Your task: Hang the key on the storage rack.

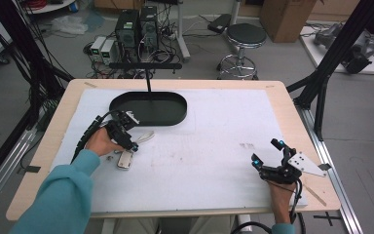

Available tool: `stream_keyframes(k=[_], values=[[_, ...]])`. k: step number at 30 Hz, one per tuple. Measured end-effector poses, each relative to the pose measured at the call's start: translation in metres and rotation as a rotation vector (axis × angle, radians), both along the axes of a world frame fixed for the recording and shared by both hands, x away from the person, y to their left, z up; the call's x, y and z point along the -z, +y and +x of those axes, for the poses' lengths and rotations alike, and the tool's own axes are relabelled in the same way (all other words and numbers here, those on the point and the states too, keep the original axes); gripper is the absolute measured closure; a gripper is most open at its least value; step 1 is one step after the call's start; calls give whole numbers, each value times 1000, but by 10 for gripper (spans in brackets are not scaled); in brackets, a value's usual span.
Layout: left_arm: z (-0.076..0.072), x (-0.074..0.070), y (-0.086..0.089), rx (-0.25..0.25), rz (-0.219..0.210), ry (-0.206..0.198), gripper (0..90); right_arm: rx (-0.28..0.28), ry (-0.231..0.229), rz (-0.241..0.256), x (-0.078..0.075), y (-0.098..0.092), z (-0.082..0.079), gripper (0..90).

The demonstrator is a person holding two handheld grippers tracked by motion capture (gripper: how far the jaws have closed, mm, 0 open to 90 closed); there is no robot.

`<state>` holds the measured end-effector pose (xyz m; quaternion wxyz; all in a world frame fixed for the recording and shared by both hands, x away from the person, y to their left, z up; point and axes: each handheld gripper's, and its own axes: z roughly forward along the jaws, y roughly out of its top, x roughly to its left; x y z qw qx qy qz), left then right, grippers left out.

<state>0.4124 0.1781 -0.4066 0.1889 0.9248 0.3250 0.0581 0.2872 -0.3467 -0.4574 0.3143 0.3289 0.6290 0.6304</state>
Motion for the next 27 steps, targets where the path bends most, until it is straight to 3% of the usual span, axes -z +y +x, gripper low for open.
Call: stream_keyframes(k=[13, 27], values=[[2, 4, -3, -12, 17, 29, 637, -2, 0, 1, 0, 0, 0, 34], [4, 6, -3, -34, 15, 39, 756, -2, 1, 1, 0, 0, 0, 34]])
